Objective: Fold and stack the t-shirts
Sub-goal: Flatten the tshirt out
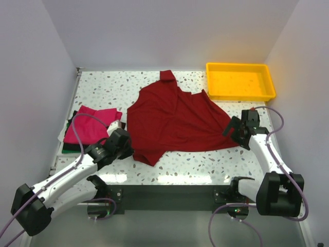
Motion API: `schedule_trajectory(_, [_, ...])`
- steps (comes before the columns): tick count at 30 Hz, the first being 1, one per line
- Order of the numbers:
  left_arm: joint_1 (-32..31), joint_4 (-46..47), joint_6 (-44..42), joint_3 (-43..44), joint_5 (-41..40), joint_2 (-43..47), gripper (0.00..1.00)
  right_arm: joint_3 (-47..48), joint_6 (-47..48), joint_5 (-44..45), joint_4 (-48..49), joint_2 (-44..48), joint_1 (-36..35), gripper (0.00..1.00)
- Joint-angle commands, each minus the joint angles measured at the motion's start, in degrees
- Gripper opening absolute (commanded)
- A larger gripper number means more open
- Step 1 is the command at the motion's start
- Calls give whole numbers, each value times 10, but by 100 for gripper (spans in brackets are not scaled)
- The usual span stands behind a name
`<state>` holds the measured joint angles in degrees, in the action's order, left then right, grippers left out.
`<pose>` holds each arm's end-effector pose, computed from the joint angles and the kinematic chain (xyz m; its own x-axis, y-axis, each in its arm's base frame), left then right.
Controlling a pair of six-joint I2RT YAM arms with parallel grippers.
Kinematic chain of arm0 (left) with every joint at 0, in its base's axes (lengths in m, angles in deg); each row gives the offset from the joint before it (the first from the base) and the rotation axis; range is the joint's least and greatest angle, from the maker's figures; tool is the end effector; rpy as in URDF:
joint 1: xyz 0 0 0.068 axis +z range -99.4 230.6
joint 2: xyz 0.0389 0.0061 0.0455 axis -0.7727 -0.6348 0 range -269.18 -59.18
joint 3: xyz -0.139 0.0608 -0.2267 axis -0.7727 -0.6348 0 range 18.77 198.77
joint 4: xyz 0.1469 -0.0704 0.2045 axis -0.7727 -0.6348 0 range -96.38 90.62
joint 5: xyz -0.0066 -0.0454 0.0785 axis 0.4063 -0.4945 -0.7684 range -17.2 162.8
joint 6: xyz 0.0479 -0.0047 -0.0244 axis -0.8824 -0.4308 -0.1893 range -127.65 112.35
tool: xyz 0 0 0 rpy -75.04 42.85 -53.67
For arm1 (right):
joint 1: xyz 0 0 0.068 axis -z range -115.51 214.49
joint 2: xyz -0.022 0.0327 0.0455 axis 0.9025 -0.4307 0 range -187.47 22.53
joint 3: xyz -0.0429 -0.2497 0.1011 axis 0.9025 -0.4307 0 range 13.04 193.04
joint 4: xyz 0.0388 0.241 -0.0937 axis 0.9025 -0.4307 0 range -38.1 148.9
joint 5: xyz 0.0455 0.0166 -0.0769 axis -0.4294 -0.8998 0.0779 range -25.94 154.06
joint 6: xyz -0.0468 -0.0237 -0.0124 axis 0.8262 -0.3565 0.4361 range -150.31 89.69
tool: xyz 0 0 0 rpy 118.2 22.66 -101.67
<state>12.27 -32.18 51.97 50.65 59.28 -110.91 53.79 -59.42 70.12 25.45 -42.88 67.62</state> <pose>0.1410 -0.1008 0.2076 -0.7395 -0.4847 -0.4671 -0.2895 0.8555 -0.4293 0.2151 -0.0156 0.2129 -0.6872 0.5220 -0.5053 0.5085 0.8423 0.1787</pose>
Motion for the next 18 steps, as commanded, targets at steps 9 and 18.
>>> schedule_trajectory(9, [-2,-122,71,-23,-41,75,0,-65,-15,-50,9,-11,93,97])
schedule_trajectory(18, [-1,-109,74,-37,-36,82,0,-94,-18,-83,12,-10,93,65])
